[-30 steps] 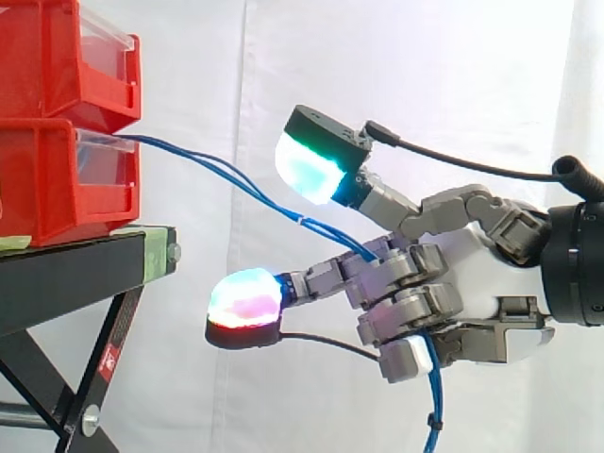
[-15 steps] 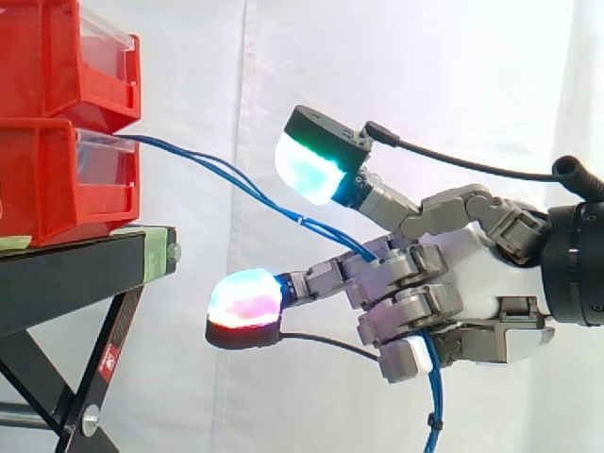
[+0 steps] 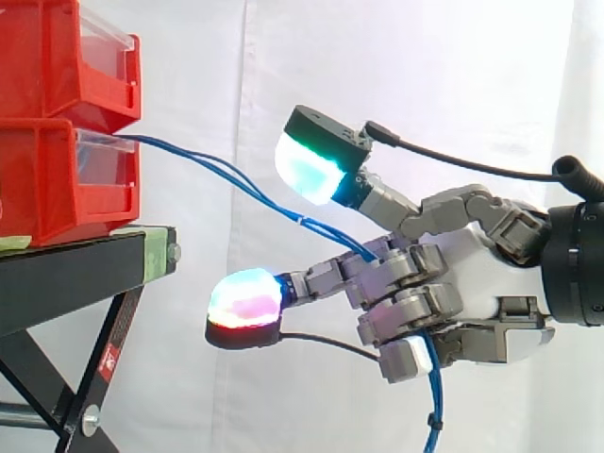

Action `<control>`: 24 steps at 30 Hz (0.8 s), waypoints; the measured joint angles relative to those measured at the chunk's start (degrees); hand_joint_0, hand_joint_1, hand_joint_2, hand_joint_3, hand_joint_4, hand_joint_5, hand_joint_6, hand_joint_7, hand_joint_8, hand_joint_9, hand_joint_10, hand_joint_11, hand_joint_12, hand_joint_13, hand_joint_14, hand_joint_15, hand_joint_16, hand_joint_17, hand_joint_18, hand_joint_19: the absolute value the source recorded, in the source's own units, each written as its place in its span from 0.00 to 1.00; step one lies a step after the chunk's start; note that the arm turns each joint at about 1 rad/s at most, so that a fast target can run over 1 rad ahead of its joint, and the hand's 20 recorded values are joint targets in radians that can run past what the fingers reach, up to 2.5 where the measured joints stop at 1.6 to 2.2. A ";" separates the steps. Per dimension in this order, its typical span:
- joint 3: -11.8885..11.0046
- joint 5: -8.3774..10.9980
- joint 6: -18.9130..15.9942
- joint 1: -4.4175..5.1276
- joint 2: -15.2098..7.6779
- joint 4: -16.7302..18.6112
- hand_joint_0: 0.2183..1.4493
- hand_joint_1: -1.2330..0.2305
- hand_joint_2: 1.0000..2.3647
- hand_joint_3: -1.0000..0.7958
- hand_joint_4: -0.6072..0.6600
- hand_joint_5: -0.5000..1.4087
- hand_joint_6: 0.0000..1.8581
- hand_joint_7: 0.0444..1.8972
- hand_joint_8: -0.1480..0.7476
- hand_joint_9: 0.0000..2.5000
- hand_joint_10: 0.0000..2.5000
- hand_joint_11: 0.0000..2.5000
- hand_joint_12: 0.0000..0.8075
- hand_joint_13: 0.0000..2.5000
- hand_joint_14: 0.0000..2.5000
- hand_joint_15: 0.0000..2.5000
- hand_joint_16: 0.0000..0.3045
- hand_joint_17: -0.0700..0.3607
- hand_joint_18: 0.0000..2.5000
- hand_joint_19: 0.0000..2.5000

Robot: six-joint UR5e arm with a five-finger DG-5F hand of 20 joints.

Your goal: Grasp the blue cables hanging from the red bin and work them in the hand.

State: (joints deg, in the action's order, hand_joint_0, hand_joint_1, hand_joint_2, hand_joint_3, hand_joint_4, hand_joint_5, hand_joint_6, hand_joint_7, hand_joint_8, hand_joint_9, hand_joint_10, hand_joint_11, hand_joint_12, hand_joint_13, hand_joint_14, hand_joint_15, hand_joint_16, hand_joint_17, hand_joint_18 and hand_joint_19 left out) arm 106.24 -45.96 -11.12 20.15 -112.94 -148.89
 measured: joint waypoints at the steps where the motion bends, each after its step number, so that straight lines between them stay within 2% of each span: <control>1: 0.00 0.01 -0.01 0.01 0.00 0.00 0.43 0.47 0.00 0.04 0.75 0.39 0.01 0.55 0.64 0.64 1.00 1.00 0.90 0.76 1.00 0.79 0.74 0.55 0.88 0.29; 6: 0.00 -0.02 0.03 0.09 0.00 0.00 0.46 0.46 0.00 0.05 0.74 0.39 0.01 0.55 0.64 0.64 1.00 1.00 0.90 0.76 1.00 0.79 0.74 0.55 0.88 0.29; 24: -0.01 0.01 0.03 0.13 0.00 -0.01 0.45 0.45 0.00 0.04 0.66 0.39 0.01 0.57 0.64 0.64 1.00 1.00 0.90 0.76 1.00 0.79 0.74 0.55 0.88 0.29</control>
State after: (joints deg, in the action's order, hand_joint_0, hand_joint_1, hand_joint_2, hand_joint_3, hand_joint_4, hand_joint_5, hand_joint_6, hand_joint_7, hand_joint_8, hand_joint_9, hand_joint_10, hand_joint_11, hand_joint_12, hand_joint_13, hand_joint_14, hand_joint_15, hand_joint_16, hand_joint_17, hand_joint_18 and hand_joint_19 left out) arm 106.23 -45.95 -11.09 20.28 -112.94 -148.90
